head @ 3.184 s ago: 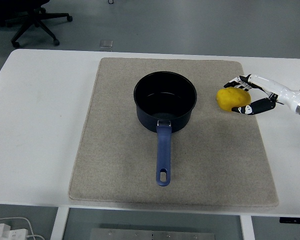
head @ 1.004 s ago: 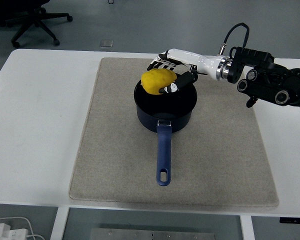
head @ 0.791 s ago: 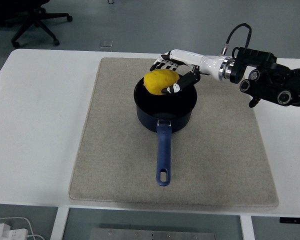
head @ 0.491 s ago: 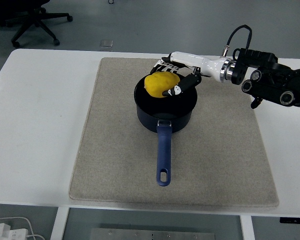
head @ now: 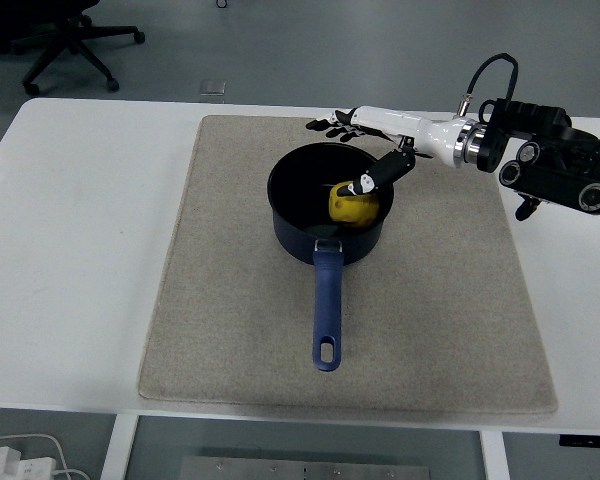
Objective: Put the potato in the blue pot
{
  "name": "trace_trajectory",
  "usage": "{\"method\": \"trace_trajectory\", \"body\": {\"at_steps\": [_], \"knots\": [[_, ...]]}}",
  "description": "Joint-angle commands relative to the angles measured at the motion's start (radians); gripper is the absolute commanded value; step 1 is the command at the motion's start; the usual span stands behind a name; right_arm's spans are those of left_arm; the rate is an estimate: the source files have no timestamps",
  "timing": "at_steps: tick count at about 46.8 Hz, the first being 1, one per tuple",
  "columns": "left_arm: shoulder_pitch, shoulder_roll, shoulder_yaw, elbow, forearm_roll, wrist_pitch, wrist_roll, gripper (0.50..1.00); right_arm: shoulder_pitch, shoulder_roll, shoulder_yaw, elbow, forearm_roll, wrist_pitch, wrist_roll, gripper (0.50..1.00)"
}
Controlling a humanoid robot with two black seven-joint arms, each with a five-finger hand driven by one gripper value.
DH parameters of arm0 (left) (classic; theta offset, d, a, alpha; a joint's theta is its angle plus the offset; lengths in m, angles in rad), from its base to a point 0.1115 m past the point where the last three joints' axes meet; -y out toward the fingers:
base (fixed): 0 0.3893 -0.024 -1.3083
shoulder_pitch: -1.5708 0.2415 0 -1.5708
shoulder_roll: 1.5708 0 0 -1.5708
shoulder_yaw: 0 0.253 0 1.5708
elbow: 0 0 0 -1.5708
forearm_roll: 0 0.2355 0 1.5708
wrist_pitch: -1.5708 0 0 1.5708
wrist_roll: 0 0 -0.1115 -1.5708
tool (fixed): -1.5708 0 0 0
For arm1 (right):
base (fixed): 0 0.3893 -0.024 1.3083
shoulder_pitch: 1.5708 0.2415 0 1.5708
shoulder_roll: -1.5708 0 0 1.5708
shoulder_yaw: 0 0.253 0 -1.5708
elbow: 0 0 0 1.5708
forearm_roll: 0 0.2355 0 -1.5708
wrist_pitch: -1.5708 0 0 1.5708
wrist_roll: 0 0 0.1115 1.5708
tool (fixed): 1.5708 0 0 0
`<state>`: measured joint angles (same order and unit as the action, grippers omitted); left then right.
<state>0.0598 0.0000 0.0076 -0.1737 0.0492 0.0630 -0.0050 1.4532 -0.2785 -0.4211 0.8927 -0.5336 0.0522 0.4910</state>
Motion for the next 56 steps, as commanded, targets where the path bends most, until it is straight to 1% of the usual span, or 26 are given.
{"method": "trace_trajectory", "body": {"at_steps": [1, 5, 8, 16, 24, 30, 37, 46, 50, 56], "knots": [[0.0, 0.0, 0.0, -0.003, 0.0, 0.0, -0.001, 0.996, 0.004, -0.004, 0.001, 0.0, 0.001, 0.0, 0.0, 0.924], [0.0, 0.0, 0.0, -0.004, 0.0, -0.002, 0.0, 0.996, 0.016, -0.022, -0.002, 0.002, 0.003, 0.005, 0.0, 0.924], [0.0, 0.0, 0.0, -0.004, 0.0, -0.002, 0.0, 0.996, 0.029, -0.036, -0.004, 0.015, 0.003, 0.018, 0.0, 0.924], [0.0, 0.0, 0.0, -0.004, 0.0, -0.002, 0.0, 0.996, 0.096, -0.103, -0.013, 0.032, 0.011, 0.057, -0.002, 0.926], [0.0, 0.0, 0.002, -0.004, 0.0, -0.002, 0.0, 0.996, 0.113, -0.182, 0.002, 0.037, 0.014, 0.08, -0.002, 0.926], [-0.003, 0.0, 0.003, -0.004, 0.0, -0.002, 0.0, 0.996, 0.11, -0.219, 0.004, 0.037, 0.017, 0.094, -0.002, 0.926], [-0.005, 0.0, 0.003, -0.004, 0.0, -0.002, 0.0, 0.996, 0.076, -0.249, 0.018, 0.029, 0.029, 0.084, -0.003, 0.926], [-0.006, 0.0, 0.002, 0.008, 0.0, 0.0, -0.001, 0.996, -0.059, -0.252, 0.188, -0.023, 0.138, 0.097, -0.017, 0.924], [-0.011, 0.0, 0.0, 0.017, 0.0, 0.001, -0.001, 0.996, -0.103, -0.252, 0.249, -0.06, 0.199, 0.097, -0.049, 0.926], [-0.012, 0.0, 0.0, 0.02, 0.0, 0.001, -0.001, 0.996, -0.178, -0.251, 0.36, -0.09, 0.299, 0.097, -0.083, 0.926]]}}
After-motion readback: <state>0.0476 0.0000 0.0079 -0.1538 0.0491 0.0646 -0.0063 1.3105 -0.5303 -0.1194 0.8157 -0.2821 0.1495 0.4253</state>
